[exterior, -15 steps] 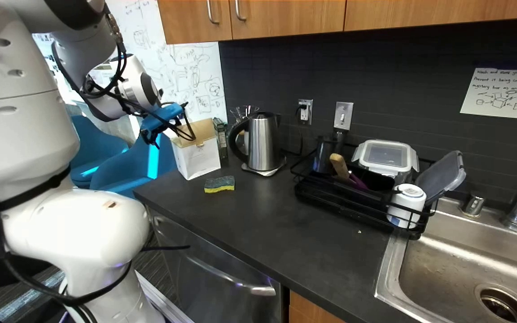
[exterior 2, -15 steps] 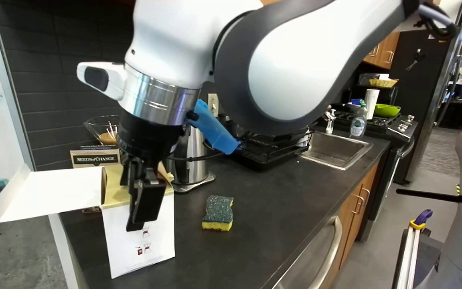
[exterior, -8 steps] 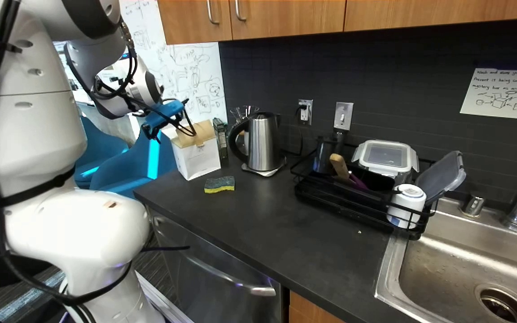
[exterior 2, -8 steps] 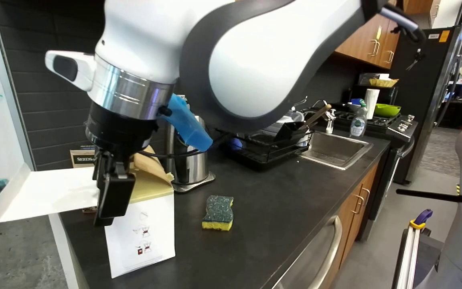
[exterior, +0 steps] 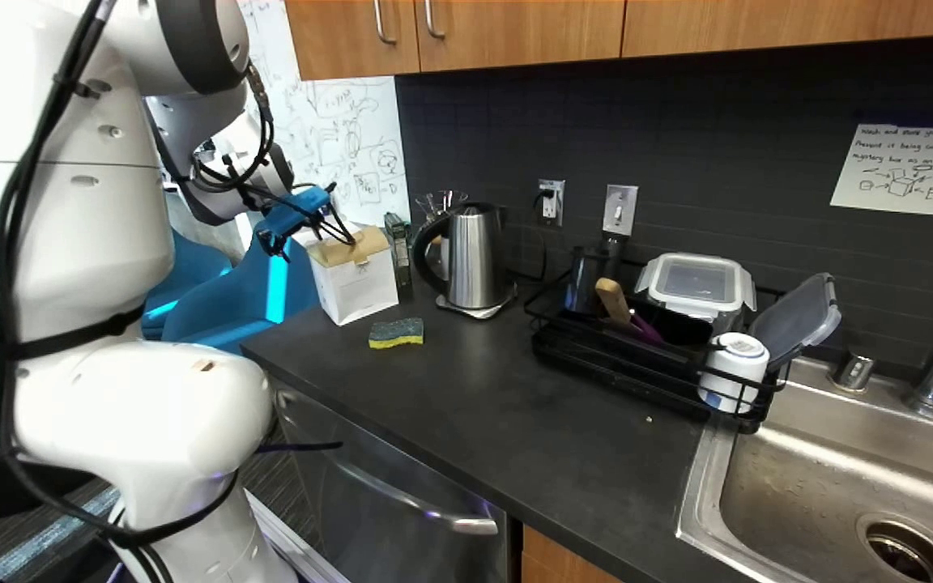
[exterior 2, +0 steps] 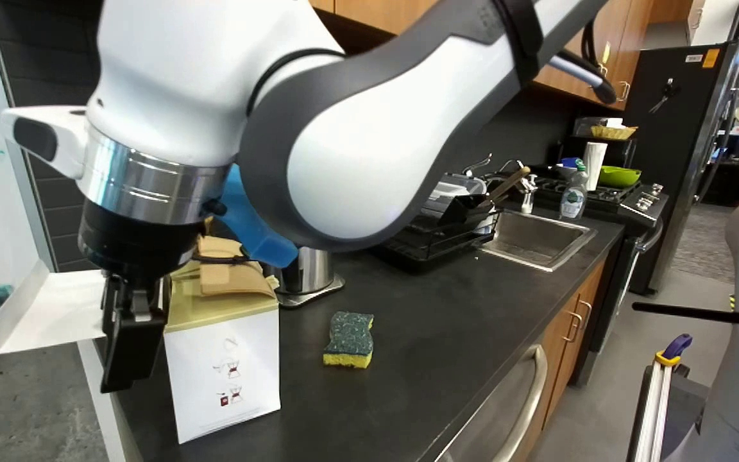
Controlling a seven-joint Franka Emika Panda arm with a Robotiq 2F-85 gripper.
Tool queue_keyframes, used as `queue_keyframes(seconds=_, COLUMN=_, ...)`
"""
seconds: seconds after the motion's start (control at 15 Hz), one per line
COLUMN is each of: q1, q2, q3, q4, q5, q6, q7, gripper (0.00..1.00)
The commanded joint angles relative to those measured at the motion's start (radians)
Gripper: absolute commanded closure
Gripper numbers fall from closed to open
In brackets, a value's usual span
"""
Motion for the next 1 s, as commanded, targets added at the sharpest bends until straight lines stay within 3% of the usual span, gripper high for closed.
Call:
queue_keyframes(seconds=0.0, q1=0.069, q2=0.058, q3=-0.058, q4=0.074, q5=-0.146, q6=0.022, q7=0.111, gripper=0.00)
queue_keyframes(seconds=0.47, q1=0.169, q2=0.067, q3=-0.148, q4=0.122, q5=-0.517, q6=-0.010, q7=0.423, gripper=0.00)
queue_keyframes(seconds=0.8, q1=0.204, q2=0.051, q3=-0.149, q4=0.095, q5=-0.637, q6=-0.083, q7=0.544, gripper=0.00)
queue_keyframes(seconds=0.93, q1=0.191, q2=0.046, q3=-0.116, q4=0.085, q5=-0.696, q6=-0.131, q7=0.591, gripper=0.00)
